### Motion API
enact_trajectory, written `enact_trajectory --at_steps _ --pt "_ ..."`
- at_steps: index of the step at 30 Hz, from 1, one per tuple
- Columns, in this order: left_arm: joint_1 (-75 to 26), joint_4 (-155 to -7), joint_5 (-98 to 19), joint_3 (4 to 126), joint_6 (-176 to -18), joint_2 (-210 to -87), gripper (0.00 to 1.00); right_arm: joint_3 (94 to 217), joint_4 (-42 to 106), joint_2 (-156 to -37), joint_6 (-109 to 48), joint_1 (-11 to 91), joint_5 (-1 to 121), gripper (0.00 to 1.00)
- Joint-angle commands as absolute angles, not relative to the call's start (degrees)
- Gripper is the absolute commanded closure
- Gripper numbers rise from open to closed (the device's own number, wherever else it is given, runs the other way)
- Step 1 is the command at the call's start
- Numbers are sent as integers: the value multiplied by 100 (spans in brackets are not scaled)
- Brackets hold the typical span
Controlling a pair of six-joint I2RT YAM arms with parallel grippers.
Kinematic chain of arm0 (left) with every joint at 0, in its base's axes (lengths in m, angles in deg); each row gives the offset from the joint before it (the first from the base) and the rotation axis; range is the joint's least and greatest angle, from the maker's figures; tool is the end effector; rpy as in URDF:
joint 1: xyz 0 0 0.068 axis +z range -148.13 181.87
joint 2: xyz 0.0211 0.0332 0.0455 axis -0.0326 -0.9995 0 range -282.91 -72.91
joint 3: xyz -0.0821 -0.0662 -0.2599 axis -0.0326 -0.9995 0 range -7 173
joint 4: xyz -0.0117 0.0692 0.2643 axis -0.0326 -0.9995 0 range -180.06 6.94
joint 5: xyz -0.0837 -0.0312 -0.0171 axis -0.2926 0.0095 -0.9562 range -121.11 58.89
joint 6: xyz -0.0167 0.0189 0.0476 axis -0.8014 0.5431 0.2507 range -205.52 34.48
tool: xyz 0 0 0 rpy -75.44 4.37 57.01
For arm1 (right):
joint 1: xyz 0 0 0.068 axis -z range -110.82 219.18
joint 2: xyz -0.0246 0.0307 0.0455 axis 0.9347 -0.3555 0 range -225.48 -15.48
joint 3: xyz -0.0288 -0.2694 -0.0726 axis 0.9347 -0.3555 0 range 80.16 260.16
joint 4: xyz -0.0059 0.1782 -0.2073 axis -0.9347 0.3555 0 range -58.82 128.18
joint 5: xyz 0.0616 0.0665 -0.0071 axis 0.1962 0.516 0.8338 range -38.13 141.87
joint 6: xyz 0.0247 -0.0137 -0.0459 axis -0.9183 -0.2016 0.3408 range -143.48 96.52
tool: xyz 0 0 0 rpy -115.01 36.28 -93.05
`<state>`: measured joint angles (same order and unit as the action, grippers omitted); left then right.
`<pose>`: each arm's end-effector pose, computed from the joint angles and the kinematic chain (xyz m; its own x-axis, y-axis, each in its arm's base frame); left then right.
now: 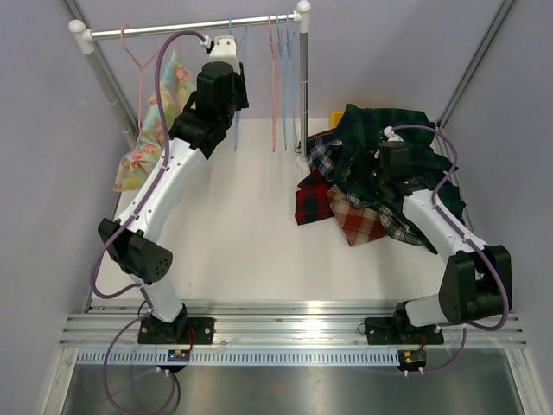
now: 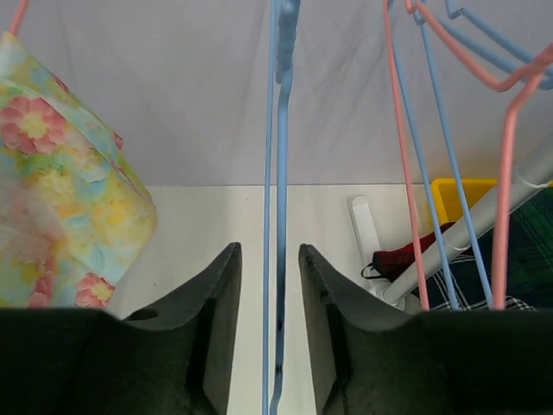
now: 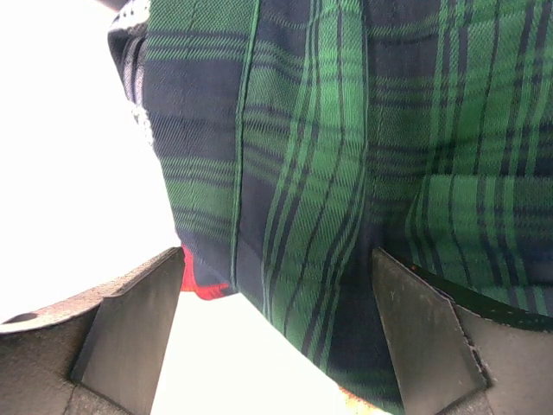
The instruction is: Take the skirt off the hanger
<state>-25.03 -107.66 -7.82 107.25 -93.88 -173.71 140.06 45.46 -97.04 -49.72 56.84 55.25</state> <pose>0.3741 -0.1742 0.4784 -0.1807 -0.0580 -0.9818 0.0438 0.9968 -0.0669 0.3222 0.0726 0.2788 -0.6293 0.3141 -0.7109 0.0204 0.9210 0.3889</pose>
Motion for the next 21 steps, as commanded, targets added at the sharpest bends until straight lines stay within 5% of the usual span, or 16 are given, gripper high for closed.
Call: enact_trajectory --at_steps 1,7,13,21 --pt "-2485 -10520 -747 10760 -9352 -16556 58 13853 4823 -9300 -5046 5617 5715 5" --pt "-2468 -10731 -81 10787 -8852 -15800 16 13694 5130 -8790 -5073 5582 5706 5" --pt "-1854 -11328 475 10812 -8902 -15377 3 13510 5359 -8316 -5011 5573 5706 5" --pt "-527 -11988 -86 10585 -9387 -15438 5 13308 5464 -7912 -5046 5573 5882 5"
